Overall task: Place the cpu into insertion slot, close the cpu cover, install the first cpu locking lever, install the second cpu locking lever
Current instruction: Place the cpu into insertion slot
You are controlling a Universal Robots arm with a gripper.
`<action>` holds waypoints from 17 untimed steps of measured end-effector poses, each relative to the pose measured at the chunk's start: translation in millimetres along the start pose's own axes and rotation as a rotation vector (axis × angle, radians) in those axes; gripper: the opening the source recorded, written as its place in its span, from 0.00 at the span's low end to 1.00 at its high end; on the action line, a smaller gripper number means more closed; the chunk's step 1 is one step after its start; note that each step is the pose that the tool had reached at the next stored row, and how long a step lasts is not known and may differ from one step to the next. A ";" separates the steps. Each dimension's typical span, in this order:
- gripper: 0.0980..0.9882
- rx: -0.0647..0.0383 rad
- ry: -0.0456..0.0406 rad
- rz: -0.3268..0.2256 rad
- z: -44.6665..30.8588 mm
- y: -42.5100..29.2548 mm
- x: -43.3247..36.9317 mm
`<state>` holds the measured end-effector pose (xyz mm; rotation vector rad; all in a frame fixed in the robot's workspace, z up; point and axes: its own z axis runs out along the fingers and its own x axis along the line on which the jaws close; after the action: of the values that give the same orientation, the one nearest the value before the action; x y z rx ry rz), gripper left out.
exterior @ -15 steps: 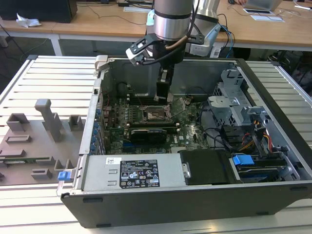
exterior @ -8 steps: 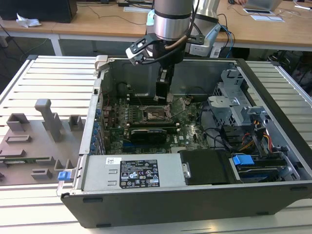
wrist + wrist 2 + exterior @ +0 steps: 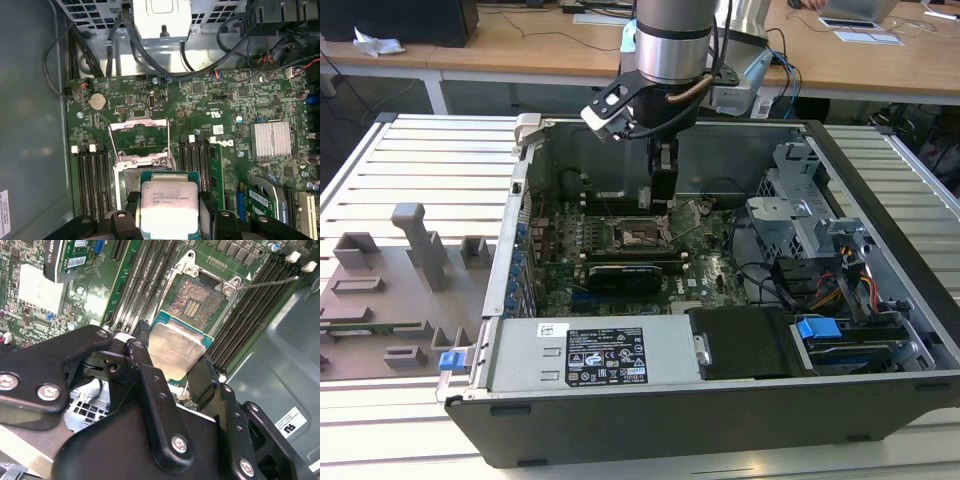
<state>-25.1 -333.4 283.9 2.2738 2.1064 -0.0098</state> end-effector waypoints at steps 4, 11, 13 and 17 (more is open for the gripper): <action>0.50 0.000 0.0001 -0.003 0.0 -0.3 0.0; 0.50 0.000 -0.0001 -0.003 0.5 -8.0 -0.6; 0.50 0.000 0.0002 -0.003 1.9 -8.6 -0.6; 0.50 0.000 0.0001 -0.003 5.3 -8.9 -0.5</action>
<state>-33.9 -333.4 278.4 2.2709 2.1095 -0.0097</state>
